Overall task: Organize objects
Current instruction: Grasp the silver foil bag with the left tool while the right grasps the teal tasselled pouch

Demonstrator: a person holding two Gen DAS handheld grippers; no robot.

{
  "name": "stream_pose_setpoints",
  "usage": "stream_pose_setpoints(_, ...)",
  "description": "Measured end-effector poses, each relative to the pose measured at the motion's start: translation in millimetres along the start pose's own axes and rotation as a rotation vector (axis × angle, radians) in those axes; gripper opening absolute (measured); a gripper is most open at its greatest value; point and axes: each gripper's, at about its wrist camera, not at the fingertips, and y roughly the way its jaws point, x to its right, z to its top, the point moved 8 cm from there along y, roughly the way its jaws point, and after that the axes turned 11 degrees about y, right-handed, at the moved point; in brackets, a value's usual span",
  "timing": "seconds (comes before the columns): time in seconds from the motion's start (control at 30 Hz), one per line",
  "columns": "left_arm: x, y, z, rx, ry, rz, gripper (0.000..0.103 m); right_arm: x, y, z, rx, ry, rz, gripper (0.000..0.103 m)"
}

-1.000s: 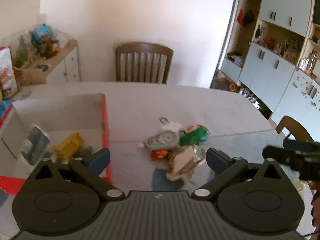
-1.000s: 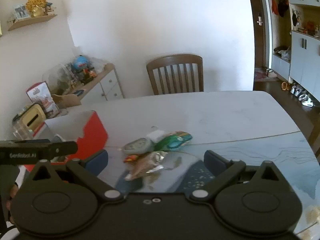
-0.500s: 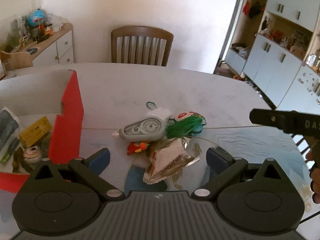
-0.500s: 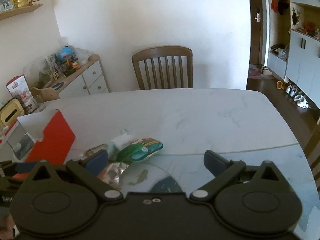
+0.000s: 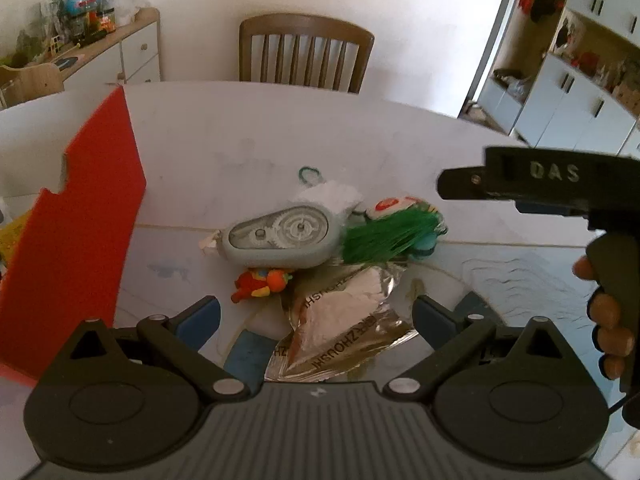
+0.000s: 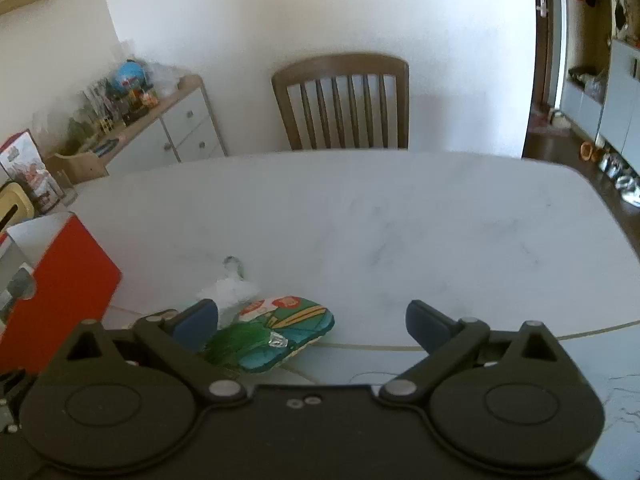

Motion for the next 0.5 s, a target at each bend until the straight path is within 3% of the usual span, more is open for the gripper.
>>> stream_pose_setpoints(0.4,6.1,20.8,-1.1,-0.043,-0.027,-0.028,0.102,-1.5,49.0,-9.0,-0.119,0.047,0.061,0.094)
stream_pose_setpoints(0.5,7.8,21.3,-1.7,-0.038,-0.030,-0.036,0.096,-1.1,50.4,-12.7,-0.131,0.054,0.074,0.090)
